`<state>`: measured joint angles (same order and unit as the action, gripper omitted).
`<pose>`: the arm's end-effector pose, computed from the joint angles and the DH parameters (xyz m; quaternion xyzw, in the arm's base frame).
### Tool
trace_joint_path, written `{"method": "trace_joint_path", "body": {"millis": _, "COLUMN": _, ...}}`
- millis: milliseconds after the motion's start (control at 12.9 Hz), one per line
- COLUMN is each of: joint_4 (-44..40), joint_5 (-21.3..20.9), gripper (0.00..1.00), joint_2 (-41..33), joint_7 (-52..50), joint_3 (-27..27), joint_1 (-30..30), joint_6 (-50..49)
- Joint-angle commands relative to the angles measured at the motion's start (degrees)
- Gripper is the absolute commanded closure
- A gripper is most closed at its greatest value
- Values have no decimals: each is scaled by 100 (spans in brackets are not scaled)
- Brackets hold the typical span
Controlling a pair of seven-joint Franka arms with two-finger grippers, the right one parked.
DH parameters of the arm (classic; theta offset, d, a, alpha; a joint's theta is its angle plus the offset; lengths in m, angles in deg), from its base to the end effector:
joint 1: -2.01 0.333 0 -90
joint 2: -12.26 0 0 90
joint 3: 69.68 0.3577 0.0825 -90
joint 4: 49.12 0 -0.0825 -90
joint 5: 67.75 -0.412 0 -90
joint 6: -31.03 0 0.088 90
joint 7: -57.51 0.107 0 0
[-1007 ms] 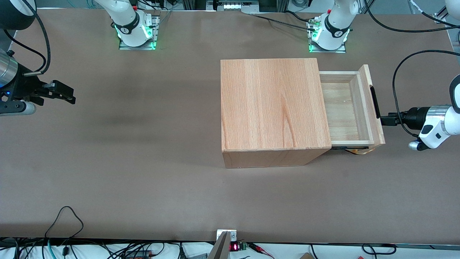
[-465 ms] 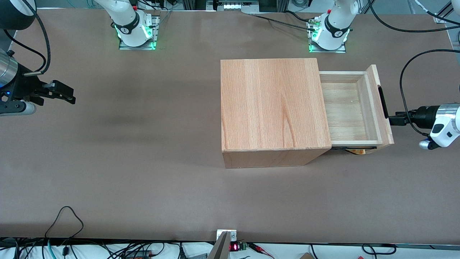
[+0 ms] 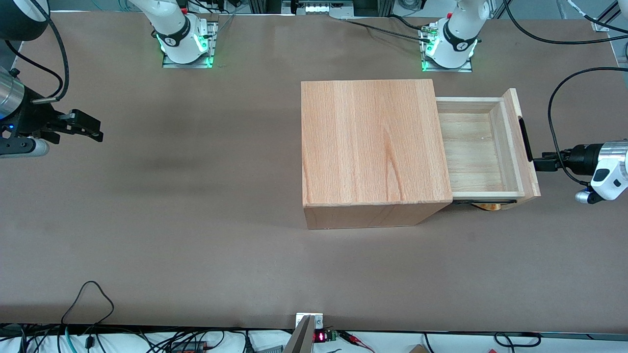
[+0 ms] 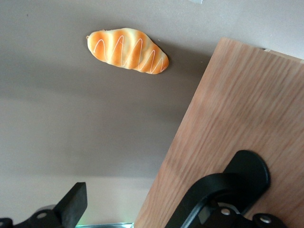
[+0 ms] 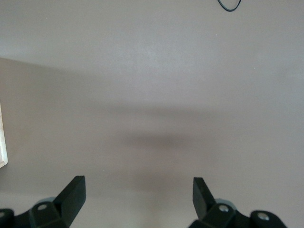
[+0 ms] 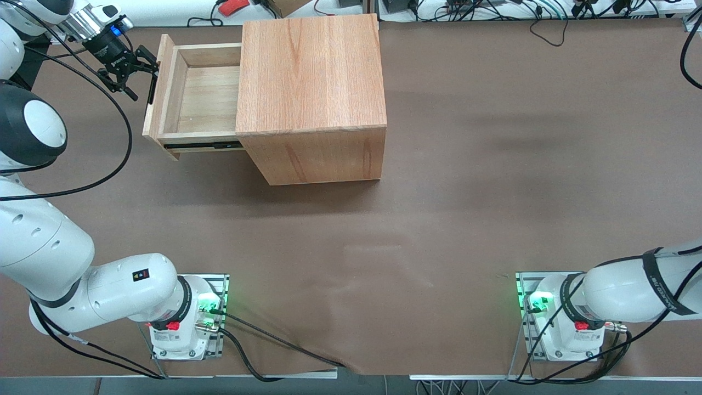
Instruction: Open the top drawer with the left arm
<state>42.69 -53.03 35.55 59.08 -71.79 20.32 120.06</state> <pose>0.6396 0.1602 0.3979 0.9540 0.1493 -0.2004 0.1656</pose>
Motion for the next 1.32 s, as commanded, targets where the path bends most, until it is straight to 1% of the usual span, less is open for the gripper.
{"method": "trace_joint_path", "body": {"millis": 0, "joint_4": -409, "joint_5": -172, "gripper": 0, "joint_2": 264, "joint_7": -192, "joint_3": -8, "joint_1": -2, "joint_6": 326}}
{"method": "trace_joint_path", "body": {"millis": 542, "joint_4": -436, "joint_5": -180, "gripper": 0, "joint_2": 317, "joint_7": -183, "joint_3": 0, "joint_1": 103, "joint_6": 326}}
{"method": "trace_joint_path", "body": {"millis": 697, "joint_4": -541, "joint_5": -373, "gripper": 0, "joint_2": 352, "joint_7": -192, "joint_3": -8, "joint_1": 112, "joint_6": 326}}
{"method": "trace_joint_path", "body": {"millis": 1240, "joint_4": -585, "joint_5": -286, "gripper": 0, "joint_2": 299, "joint_7": -227, "joint_3": -52, "joint_1": 103, "joint_6": 80}}
